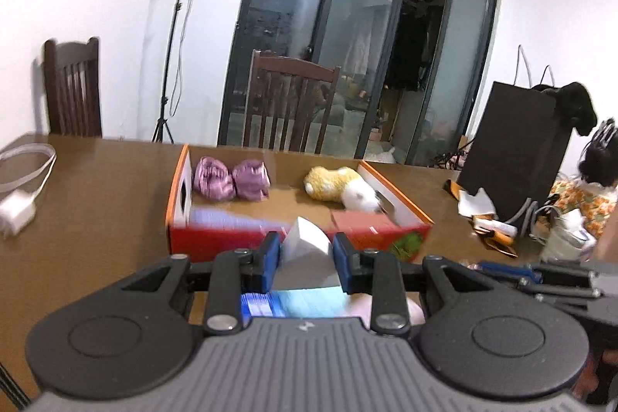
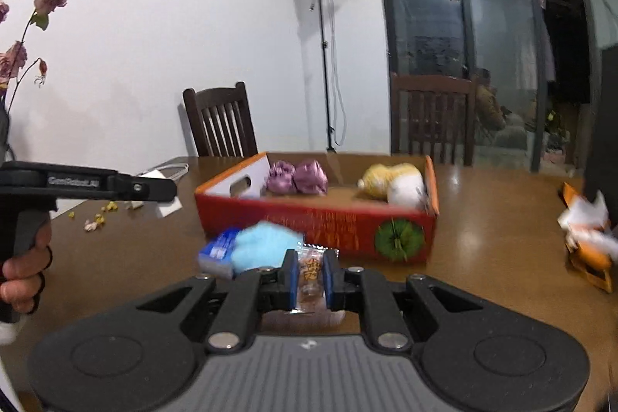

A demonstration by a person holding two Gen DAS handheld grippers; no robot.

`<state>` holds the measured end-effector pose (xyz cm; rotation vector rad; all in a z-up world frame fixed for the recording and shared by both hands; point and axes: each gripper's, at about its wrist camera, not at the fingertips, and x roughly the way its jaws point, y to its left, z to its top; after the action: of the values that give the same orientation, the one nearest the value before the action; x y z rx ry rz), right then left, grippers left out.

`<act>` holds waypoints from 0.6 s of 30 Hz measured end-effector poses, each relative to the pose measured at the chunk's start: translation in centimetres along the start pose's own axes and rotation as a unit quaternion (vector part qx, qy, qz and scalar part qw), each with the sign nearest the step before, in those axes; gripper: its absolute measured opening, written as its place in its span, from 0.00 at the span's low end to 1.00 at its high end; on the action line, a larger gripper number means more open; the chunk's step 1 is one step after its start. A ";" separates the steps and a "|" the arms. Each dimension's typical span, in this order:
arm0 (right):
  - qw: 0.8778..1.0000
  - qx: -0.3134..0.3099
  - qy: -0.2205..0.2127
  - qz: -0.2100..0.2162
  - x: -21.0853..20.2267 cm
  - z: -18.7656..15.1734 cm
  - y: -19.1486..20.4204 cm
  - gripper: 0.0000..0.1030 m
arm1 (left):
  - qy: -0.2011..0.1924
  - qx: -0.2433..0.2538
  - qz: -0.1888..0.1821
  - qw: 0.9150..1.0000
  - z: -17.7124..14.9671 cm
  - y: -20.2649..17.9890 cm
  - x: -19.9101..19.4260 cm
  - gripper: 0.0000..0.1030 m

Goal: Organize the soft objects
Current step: 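Carry the wedge and snack packet over the box with both tools, then lower both items into the box and open both tools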

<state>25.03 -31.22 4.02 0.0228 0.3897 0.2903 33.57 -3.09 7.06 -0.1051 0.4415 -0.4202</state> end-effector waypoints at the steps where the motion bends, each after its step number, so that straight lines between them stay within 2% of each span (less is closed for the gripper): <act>1: 1.000 0.002 -0.002 0.002 1.4 1.0 -0.5 0.12 | 0.003 0.001 0.006 1.000 0.9 0.6 1.3 0.30; 8: 0.999 0.037 0.017 0.026 12.2 7.0 -3.9 0.13 | 0.040 0.006 0.011 0.999 5.4 5.8 11.1 0.30; 12: 0.997 0.053 0.044 0.031 19.6 10.0 -4.7 0.13 | 0.052 -0.001 0.030 0.998 6.6 8.2 15.9 0.30; 15: 0.996 0.044 0.069 0.017 25.1 11.7 -4.5 0.13 | 0.070 -0.003 0.031 0.997 6.7 9.5 18.7 0.31; 17: 0.995 0.048 0.085 0.009 28.3 12.2 -4.8 0.17 | 0.082 -0.002 0.045 0.996 6.4 10.3 20.3 0.40; 18: 0.995 0.056 0.088 0.000 29.6 12.3 -5.1 0.31 | 0.086 -0.004 0.048 0.995 6.2 10.6 20.7 0.43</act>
<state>57.21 -27.33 4.04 0.1087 0.5800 0.2717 57.19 -2.04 2.47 -0.0552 0.6163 -0.3333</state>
